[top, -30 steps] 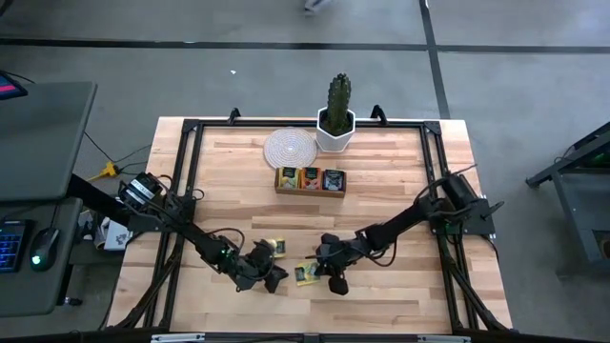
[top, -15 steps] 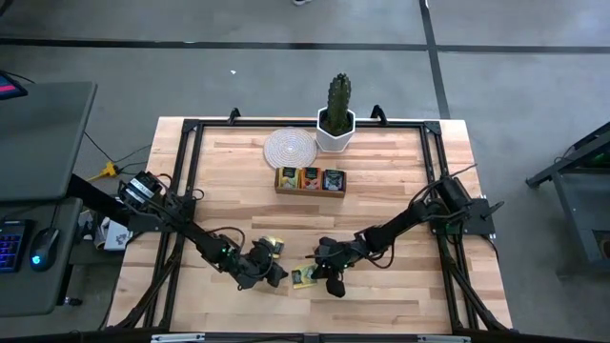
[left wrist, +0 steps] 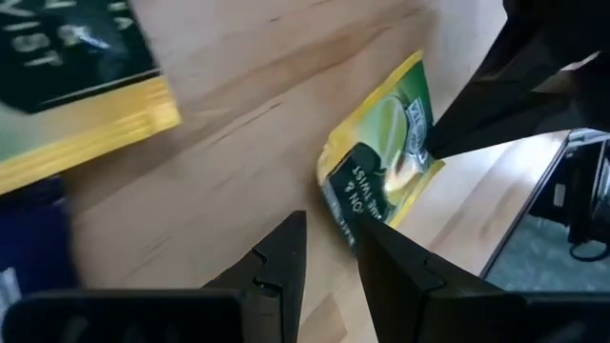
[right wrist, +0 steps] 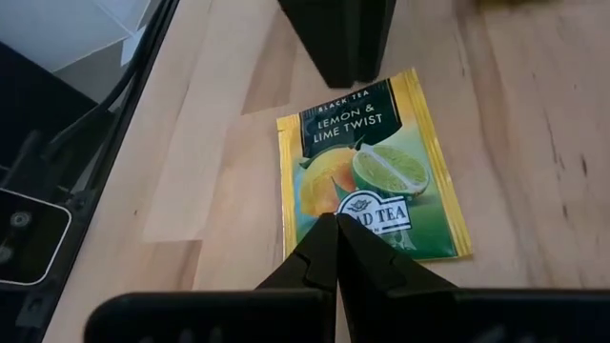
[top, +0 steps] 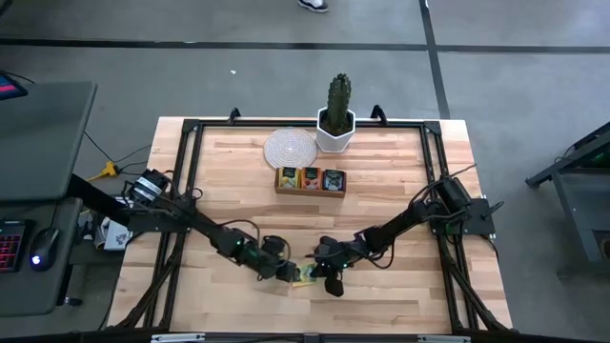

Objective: Pick & Place Tea
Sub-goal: Put the yellow tea bag into the left section of the wooden organizer

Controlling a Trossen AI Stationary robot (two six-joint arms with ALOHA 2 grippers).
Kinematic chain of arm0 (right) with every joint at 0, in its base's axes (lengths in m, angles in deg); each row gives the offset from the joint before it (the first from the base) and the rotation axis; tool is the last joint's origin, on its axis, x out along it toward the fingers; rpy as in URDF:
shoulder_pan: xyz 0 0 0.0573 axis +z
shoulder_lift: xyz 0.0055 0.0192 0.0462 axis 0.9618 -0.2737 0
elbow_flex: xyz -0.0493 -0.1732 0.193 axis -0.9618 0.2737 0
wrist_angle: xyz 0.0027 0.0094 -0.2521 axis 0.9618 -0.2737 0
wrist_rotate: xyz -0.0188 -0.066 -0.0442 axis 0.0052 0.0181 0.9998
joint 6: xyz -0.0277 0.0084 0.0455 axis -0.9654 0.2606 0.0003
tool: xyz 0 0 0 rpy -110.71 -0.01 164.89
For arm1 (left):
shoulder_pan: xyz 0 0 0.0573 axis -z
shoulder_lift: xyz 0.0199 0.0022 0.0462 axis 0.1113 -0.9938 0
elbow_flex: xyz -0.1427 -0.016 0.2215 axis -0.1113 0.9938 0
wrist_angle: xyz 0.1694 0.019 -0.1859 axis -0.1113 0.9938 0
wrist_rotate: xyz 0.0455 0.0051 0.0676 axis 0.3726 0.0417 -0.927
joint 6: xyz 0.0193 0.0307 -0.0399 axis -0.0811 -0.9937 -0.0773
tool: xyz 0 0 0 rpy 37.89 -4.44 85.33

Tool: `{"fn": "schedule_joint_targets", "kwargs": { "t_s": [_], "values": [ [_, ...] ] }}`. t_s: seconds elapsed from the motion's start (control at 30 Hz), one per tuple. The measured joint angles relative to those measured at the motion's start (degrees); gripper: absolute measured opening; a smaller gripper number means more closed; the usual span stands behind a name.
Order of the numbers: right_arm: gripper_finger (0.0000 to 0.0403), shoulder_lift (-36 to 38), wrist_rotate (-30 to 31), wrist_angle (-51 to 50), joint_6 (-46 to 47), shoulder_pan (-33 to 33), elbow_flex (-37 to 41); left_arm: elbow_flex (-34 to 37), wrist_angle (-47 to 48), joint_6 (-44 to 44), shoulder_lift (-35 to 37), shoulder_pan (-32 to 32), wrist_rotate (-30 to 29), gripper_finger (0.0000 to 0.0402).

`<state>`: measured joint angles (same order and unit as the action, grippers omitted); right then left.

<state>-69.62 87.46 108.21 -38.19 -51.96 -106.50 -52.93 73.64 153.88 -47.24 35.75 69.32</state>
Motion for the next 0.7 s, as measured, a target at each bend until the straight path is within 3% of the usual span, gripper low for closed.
{"fn": "schedule_joint_targets", "kwargs": {
  "t_s": [0.33, 0.53, 0.7],
  "values": [
    [0.0, -0.15, 1.92, -0.63, -0.45, 0.0, -1.96, -2.23, -1.67, 0.56, -3.41, -0.89, 3.9, 0.0095],
    [0.0, -0.2, 1.58, -0.69, -0.25, -0.02, -2.26, -2.23, -1.35, 0.44, -3.51, -0.8, 0.85, 0.0095],
    [0.0, -0.09, 2.23, -2.9, 1.21, 0.41, -2.48, -2.23, -0.73, 0.41, -3.55, -0.82, 1.85, 0.0095]
  ]
}}
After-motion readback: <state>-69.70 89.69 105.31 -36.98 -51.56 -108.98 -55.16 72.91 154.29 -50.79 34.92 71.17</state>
